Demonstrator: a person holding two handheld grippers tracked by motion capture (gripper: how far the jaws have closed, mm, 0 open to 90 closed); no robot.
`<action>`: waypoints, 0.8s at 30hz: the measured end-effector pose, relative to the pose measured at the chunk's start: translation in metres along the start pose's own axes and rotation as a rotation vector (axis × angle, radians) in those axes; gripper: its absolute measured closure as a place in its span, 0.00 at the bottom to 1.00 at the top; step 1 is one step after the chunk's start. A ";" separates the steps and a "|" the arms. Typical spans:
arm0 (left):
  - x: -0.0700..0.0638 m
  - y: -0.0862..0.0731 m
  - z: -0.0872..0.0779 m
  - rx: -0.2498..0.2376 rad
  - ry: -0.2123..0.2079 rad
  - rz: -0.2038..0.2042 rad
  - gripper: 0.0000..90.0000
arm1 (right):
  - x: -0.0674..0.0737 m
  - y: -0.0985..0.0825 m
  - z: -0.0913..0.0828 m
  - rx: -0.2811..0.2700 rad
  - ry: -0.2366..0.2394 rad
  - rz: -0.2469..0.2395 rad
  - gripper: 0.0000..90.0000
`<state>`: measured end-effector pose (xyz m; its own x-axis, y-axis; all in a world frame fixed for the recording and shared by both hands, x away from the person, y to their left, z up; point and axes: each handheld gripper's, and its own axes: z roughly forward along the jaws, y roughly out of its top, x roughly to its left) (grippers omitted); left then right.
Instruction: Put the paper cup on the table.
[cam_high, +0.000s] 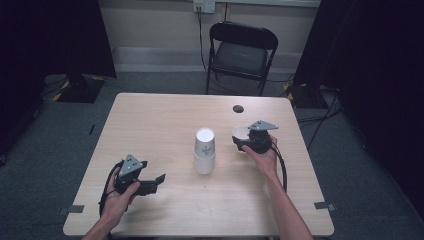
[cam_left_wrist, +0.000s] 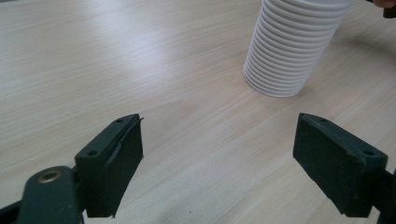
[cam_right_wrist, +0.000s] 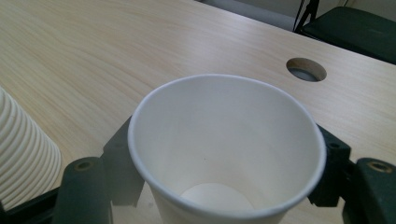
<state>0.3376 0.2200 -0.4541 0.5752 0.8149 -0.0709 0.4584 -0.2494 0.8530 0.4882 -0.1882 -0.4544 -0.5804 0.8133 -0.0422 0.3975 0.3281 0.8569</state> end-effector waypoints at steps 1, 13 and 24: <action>0.000 -0.001 -0.001 0.002 0.004 0.001 0.18 | 0.000 -0.001 0.002 0.003 0.001 -0.001 0.32; 0.002 -0.001 0.000 0.005 0.017 -0.015 0.18 | 0.005 -0.015 0.005 -0.012 0.013 0.007 0.32; 0.002 0.000 0.001 0.004 0.017 -0.011 0.18 | 0.004 -0.025 -0.006 0.019 0.003 0.011 0.31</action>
<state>0.3395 0.2211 -0.4542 0.5590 0.8261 -0.0714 0.4672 -0.2426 0.8502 0.4710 -0.1960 -0.4729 -0.5782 0.8153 -0.0315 0.4174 0.3288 0.8472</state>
